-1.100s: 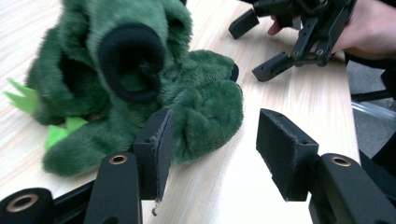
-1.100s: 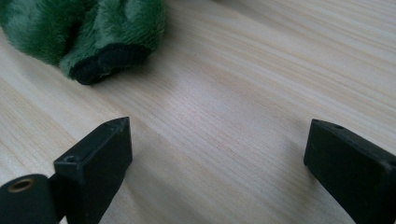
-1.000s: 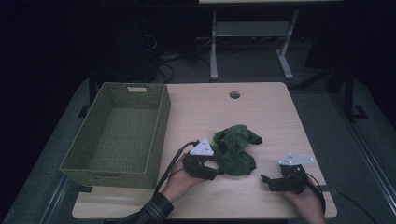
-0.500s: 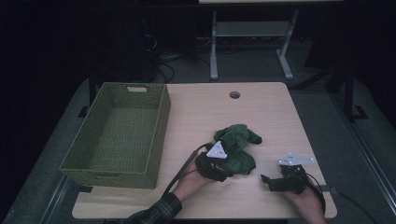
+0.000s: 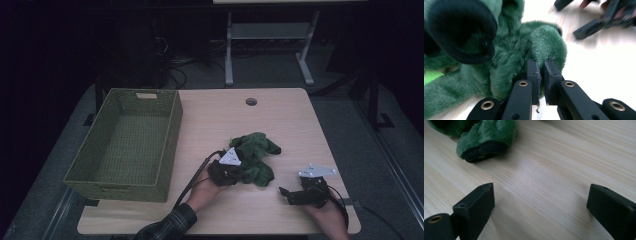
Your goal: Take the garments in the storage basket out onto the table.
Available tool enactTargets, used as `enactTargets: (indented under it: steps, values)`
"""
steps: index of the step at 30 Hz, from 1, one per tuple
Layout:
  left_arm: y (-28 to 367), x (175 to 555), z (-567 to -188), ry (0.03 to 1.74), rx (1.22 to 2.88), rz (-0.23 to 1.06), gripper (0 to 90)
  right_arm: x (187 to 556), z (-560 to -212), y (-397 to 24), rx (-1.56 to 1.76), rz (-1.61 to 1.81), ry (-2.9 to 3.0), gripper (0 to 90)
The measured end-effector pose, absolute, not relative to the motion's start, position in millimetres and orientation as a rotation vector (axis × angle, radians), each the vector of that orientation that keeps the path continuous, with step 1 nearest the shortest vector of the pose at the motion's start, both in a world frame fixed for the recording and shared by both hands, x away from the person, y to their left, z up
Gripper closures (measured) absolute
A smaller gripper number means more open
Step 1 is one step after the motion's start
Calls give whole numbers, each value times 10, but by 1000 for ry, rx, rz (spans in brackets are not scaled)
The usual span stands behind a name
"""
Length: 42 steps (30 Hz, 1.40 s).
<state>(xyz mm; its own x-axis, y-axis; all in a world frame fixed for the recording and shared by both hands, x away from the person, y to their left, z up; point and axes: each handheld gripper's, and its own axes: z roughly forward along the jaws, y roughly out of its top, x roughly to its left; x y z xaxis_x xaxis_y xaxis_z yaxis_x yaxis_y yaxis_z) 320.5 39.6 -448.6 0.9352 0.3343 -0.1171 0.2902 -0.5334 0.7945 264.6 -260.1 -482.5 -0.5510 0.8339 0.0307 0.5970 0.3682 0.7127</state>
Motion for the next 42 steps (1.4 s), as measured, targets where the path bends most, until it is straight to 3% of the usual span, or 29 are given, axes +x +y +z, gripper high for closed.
enactTargets:
  steps: [11,16,22,26,40,42]
  values:
    - [705,3111,-4238,488,2065,25,833,2646,-4825,-2601,1255,986,2299,76]
    - [880,3147,-4238,562,2052,66,801,2646,-4825,-2601,1256,986,2299,76]
    - [1094,3267,-4312,755,2056,161,702,2646,-4825,-2601,1256,986,2299,76]
    - [1154,3281,-4273,789,2044,191,632,2646,-4825,-2601,1256,986,2299,76]
    - [1228,3095,-4074,712,2007,183,557,2644,-4824,-2602,1256,985,2297,82]
    - [1214,3065,-4093,694,2014,180,553,2644,-4814,-2608,1256,981,2295,142]
